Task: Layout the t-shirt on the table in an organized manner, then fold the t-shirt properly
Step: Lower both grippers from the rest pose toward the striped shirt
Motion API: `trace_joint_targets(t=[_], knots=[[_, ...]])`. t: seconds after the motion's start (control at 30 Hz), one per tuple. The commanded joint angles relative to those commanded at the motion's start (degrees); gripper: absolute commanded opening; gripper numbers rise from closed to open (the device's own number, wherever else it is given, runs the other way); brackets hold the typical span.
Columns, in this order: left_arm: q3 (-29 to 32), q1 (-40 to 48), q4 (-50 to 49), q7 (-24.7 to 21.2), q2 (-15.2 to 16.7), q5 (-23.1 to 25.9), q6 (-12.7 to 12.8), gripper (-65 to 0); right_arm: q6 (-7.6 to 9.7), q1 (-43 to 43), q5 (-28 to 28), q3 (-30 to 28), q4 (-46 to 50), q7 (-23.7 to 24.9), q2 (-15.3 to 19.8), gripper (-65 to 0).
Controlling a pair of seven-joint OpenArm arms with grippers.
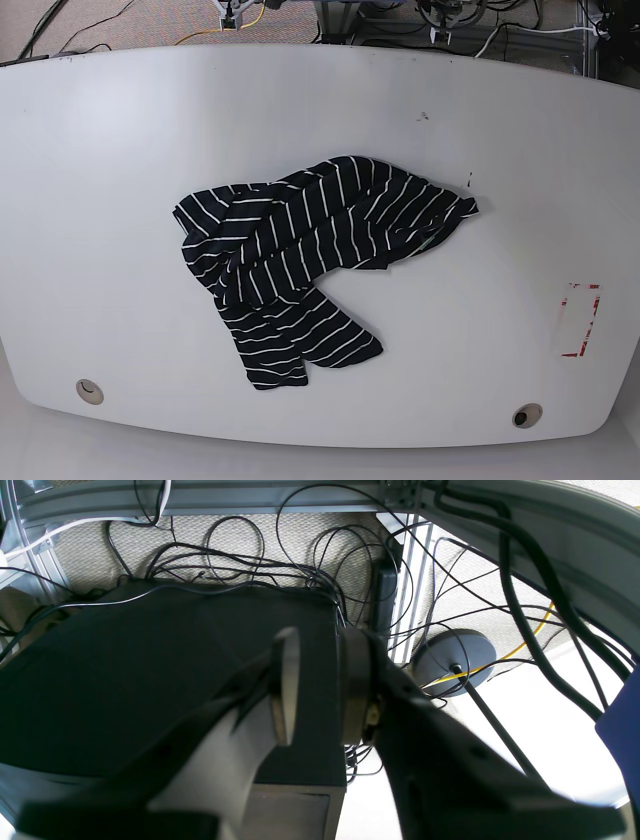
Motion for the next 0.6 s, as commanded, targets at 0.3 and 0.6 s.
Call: trace_joint_targets(t=[0.3, 0.6], knots=[[0.0, 2.1, 2.7, -0.2, -0.3, -0.2, -0.2, -52.2, -0.13, -0.2, -0.1, 0.0, 0.2, 0.2, 0.0, -52.5], [-0.1, -0.2, 0.4, 0.3, -0.1, -0.2, 1.2, -51.9, -5.11, 1.0, -0.1, 0.0, -0.4, -1.7, -3.4, -50.7]])
